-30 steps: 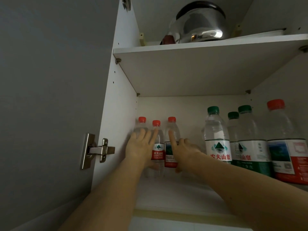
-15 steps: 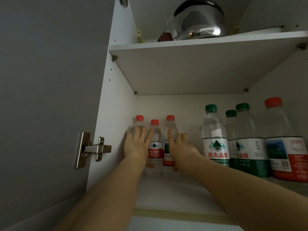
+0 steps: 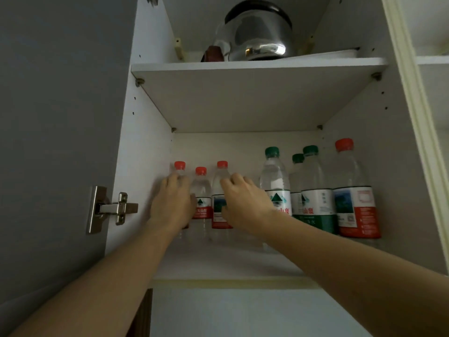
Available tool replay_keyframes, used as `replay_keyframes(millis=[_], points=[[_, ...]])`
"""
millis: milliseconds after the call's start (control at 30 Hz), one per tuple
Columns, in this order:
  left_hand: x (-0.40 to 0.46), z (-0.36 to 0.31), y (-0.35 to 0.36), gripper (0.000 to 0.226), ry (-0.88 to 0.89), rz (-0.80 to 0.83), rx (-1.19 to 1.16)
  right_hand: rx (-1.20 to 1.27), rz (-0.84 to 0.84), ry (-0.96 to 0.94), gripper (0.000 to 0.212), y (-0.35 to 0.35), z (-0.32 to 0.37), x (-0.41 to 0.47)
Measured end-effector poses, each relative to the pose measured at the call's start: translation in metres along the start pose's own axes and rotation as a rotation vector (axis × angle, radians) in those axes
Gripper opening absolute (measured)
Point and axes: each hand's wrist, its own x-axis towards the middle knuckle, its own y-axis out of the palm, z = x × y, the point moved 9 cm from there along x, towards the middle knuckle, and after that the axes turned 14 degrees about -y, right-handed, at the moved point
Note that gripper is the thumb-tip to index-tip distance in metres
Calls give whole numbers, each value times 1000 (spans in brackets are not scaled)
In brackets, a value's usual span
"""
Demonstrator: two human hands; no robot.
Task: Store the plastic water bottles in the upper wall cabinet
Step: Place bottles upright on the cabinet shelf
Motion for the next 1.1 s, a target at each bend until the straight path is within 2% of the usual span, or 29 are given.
replay_keyframes(millis=[100,167,267,333,433,500,567,633,733,867,1100], points=[[-2,-10,-23,36,-133,-68,-275,-62,-120,-86,48,-35,13,-30],[-6,-27,-31,35,-169,-32,-448,-140,-181,-107,47,-58,10,-51],[-17,-71,-26,43,-152,178,-636,-204,-235,-59,46,-86,-14,-77],[-29,-109,-16,57,-105,327,-658,-200,-221,-6,45,-93,-34,-91],[-46,-153,0,82,-93,499,-674,-235,-121,69,52,-84,-60,-108],[-53,-165,12,96,-149,579,-695,-324,9,120,73,-67,-77,-118],[-59,-167,22,99,-193,602,-682,-405,97,151,96,-54,-93,-128],[-62,-166,28,91,-201,587,-661,-463,133,152,104,-46,-105,-133],[-63,-163,32,76,-195,583,-710,-577,207,90,95,-35,-112,-132],[-60,-159,28,69,-158,556,-713,-737,302,-20,87,-24,-111,-125],[-51,-133,29,62,-173,547,-686,-828,429,27,78,-29,-130,-125]])
